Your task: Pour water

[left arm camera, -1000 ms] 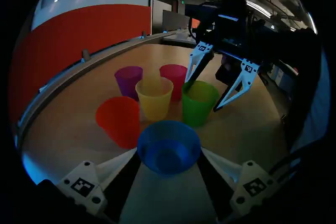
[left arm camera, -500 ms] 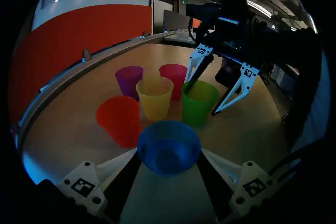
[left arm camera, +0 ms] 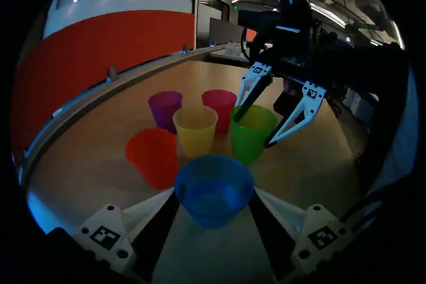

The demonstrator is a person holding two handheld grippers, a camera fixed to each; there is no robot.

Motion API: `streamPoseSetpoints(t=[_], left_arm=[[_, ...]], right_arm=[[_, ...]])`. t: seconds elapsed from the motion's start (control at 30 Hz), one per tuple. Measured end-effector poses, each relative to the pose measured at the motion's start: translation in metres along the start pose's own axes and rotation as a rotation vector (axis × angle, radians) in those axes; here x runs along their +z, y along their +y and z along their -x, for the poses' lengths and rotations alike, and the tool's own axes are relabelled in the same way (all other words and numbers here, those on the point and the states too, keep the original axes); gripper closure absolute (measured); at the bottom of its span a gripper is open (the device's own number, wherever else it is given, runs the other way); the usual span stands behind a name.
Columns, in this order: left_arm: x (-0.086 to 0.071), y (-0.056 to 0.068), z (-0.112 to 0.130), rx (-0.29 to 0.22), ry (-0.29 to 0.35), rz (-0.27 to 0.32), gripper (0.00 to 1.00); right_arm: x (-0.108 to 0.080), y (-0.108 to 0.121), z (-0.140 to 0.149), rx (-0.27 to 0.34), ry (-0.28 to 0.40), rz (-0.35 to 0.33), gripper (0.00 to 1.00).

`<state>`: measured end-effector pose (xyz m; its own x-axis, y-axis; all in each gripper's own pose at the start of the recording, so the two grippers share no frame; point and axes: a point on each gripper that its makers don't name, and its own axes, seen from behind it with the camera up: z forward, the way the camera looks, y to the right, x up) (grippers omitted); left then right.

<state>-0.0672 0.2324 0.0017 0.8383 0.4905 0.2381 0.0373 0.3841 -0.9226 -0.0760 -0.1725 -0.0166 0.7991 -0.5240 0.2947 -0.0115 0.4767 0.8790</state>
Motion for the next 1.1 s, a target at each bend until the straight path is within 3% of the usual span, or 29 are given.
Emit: streamPoseSetpoints(t=[0.4,0.67,1.1], left_arm=[[-0.029,-0.005,-0.054,-0.037,0.142,-0.072,0.14],[-0.053,-0.004,-0.087,-0.014,0.226,-0.140,0.14],[-0.083,-0.001,-0.121,-0.043,0.330,-0.201,0.14]], right_arm=[[-0.031,-0.001,-0.053,-0.024,0.111,0.058,0.10],[-0.053,-0.006,-0.090,-0.049,0.191,0.092,0.10],[-0.077,-0.013,-0.123,-0.049,0.270,0.116,0.10]])
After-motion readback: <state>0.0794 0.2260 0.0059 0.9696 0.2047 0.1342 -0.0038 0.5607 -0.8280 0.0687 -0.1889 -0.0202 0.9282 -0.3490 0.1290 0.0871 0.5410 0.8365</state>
